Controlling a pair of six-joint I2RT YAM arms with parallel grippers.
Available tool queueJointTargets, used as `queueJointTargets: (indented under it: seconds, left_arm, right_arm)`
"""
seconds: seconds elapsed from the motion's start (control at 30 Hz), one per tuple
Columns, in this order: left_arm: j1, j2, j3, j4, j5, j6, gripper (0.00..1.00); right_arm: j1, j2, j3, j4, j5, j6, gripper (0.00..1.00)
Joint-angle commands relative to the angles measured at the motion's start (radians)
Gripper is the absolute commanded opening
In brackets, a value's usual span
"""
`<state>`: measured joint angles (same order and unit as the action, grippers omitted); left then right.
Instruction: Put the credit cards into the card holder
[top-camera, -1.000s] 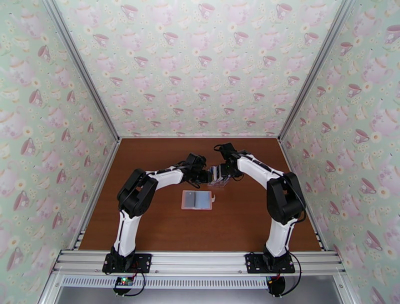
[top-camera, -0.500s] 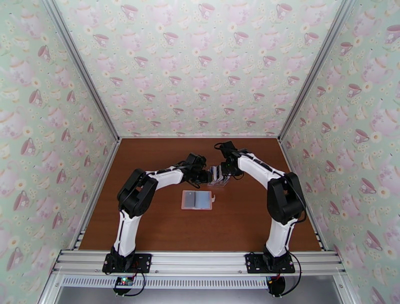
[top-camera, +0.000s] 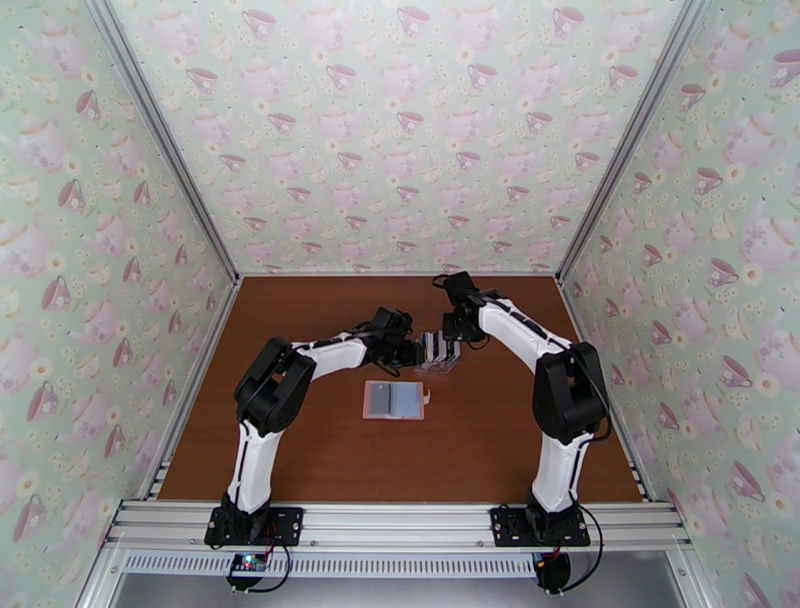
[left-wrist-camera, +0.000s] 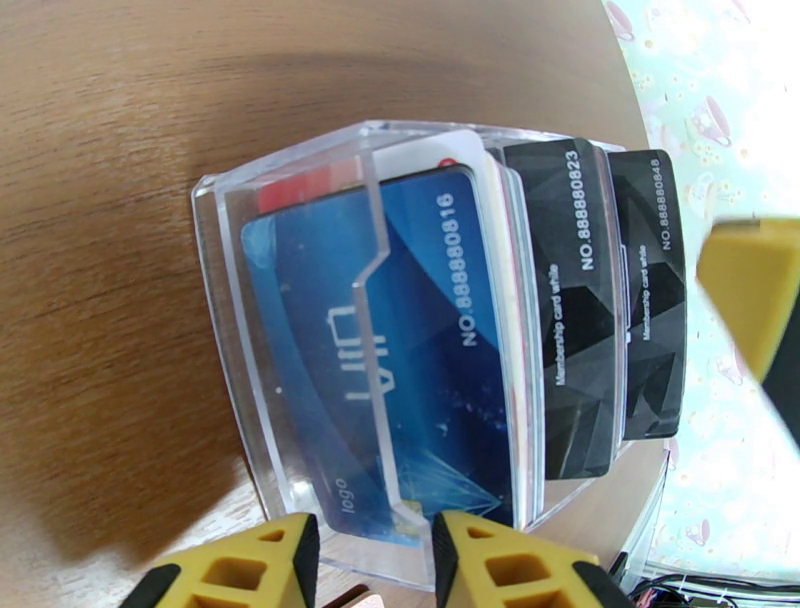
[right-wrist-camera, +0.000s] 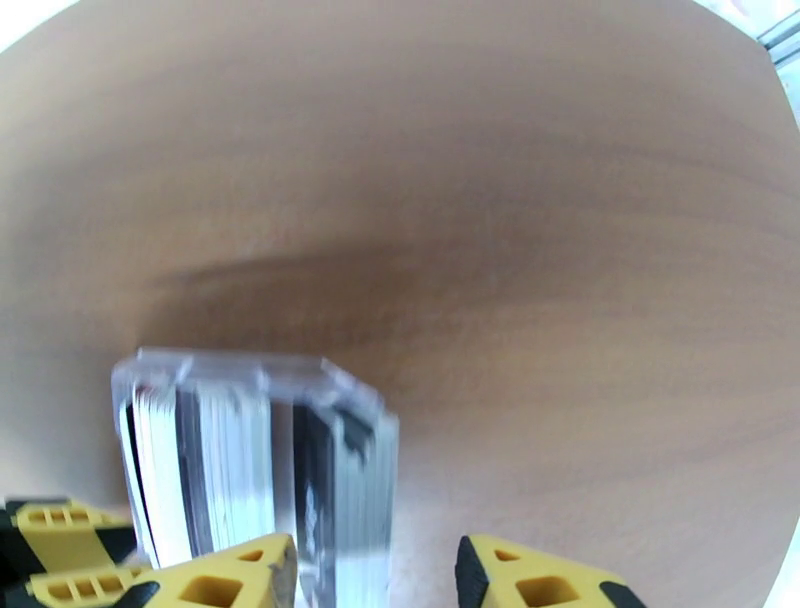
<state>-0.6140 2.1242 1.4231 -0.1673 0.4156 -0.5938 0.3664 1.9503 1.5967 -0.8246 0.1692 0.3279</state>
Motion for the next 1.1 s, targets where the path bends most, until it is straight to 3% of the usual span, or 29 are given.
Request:
queueJointTargets:
  seconds: [0.0, 0.43, 1.07]
  left_arm:
    - [0.007, 0.009, 0.010, -0.028, -0.008, -0.008, 0.36]
    - [0.005, 0.020, 0.014, -0.021, -0.007, -0.018, 0.36]
    - [0.004, 0.019, 0.020, -0.020, -0.005, -0.026, 0.36]
  right_arm:
    - [-0.009, 0.047, 0.035, -0.007, -0.031, 0.000, 0.48]
    - [-0.011, 0.099, 0.049, -0.008, -0.045, -0.003, 0.47]
    - [-0.030, 0.000, 0.046, -0.030, 0.002, -0.004, 0.44]
